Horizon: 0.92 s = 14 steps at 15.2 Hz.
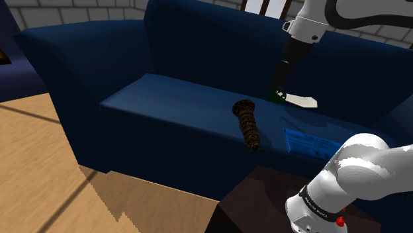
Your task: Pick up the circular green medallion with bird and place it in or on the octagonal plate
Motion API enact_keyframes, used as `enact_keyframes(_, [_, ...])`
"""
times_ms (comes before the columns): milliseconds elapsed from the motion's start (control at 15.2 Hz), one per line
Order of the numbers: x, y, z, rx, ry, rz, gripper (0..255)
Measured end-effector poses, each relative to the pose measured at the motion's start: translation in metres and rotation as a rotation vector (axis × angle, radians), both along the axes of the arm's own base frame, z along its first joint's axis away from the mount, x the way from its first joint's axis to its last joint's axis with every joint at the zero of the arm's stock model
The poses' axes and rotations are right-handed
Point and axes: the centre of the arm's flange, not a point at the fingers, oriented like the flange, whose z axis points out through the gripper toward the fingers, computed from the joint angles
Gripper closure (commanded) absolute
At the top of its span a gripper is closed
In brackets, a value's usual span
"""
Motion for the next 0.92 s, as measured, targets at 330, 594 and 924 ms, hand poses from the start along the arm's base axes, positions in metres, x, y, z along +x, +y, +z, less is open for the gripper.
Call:
enact_keyframes(330, [0.01,-0.038,-0.011,0.002,0.003,-0.008,0])
enact_keyframes(594, [0.026,-0.084,-0.028,0.003,0.007,-0.018,0])
enact_keyframes(924, [0.043,-0.143,-0.046,0.005,0.012,-0.03,0])
